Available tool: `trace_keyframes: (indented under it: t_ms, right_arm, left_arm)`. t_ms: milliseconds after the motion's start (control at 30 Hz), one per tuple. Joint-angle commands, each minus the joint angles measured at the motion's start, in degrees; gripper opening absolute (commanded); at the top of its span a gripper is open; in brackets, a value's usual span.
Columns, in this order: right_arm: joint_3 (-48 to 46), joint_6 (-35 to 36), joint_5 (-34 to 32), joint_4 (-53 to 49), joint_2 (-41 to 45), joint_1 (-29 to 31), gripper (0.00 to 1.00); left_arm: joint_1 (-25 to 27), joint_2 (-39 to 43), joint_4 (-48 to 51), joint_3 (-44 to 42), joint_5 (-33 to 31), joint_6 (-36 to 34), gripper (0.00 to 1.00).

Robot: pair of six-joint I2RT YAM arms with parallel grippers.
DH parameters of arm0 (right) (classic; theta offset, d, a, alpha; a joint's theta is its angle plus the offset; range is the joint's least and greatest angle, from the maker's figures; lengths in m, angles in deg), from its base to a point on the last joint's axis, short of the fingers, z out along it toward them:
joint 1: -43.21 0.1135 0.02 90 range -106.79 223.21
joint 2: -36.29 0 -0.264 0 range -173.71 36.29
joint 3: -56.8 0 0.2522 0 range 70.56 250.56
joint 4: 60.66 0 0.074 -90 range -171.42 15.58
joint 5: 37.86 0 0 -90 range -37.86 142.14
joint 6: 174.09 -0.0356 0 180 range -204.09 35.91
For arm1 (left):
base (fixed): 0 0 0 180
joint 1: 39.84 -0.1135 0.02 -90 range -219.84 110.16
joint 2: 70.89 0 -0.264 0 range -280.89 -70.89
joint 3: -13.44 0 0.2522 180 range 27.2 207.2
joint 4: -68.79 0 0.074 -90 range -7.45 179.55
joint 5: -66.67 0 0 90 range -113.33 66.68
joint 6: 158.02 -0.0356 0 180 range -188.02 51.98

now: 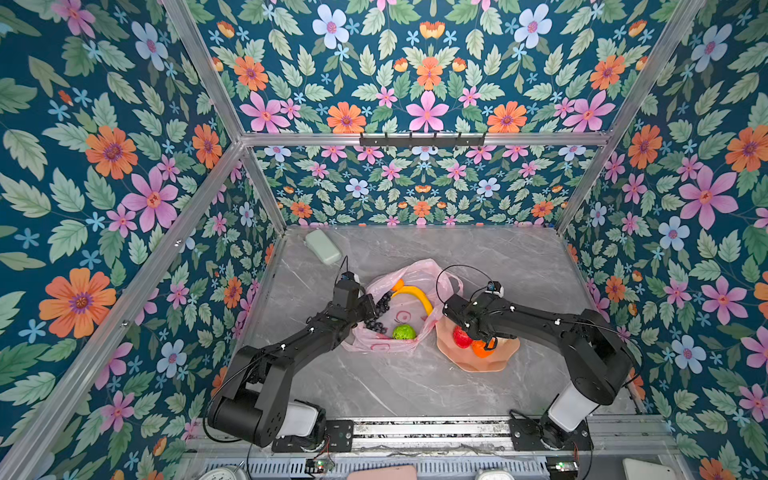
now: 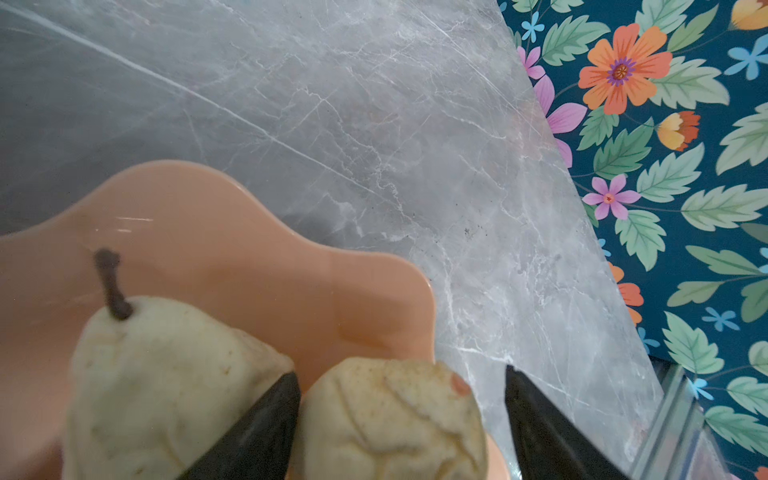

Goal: Take the fake fruits out of the plastic bag
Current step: 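Lower the cream lumpy fruit beside the pear and open the right gripper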

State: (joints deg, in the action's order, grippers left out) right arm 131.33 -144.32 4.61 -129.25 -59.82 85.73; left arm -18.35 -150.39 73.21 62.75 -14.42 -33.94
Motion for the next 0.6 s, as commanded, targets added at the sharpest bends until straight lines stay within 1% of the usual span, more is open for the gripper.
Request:
trace_keyframes:
  t_ms: [0,167,367,500,567]
  right_arm:
    - [-0.02,-1.18,-0.85,-1.14,0.58,-0.01,0.79]
    - [-0.61,-0.68,0.24,-0.73,4.54,0.1,0.79]
    - [-4.42,0.63,5.39,3.86,10.42,0.1,0.78]
    - [-8.07,1.34,9.56,9.04,14.69,0.1,0.72]
    - [-9.08,1.34,10.57,10.44,15.42,0.06,0.68]
  left_arm:
    - [0.04,-0.06,-0.41,0.43,-0.06,-0.69,0.0]
    - [0.03,-0.16,-0.35,0.45,0.0,-0.69,0.0]
    - [0.04,-0.17,-0.41,0.33,0.06,-0.65,0.0]
    - [0.08,-0.35,-0.5,0.36,0.15,-0.6,0.0]
    - [0.04,-0.32,-0.59,0.29,0.09,-0.6,0.0]
